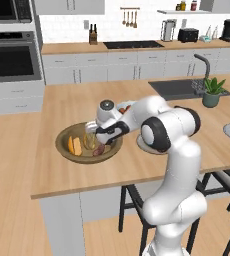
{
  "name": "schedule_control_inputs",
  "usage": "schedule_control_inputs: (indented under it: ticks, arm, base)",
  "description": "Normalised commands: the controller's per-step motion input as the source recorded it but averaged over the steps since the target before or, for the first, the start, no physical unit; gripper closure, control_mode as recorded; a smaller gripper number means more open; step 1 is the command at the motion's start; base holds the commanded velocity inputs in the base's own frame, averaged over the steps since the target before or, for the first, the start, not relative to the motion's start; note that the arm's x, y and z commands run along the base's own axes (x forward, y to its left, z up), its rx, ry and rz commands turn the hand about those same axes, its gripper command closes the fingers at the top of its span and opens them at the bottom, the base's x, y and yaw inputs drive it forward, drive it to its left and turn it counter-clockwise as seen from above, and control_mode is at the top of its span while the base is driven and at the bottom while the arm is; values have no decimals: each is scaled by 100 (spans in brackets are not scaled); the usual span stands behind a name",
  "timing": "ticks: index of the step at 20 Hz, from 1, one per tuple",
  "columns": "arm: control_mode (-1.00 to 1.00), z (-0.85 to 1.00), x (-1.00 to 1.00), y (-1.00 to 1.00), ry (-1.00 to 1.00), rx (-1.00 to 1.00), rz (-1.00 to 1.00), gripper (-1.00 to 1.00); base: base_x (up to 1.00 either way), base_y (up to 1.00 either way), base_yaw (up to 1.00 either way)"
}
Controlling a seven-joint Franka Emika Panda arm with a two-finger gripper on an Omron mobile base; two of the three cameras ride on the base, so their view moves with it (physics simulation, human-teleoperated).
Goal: Place one bun and one sausage from the bowl on each plate.
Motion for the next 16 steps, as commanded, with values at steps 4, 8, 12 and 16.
schedule_control_inputs:
  ticks: [4,8,12,16]
  arm:
    - [-100,-11,49,0,0,0,-1,-100]
    - [-100,-24,38,0,0,0,0,-100]
    - [-100,-32,28,0,-1,0,0,-100]
    - [-100,-15,7,0,-1,0,0,-100]
  base:
    - [0,0,0]
    - [0,0,0]
    - [0,0,0]
    - [0,0,0]
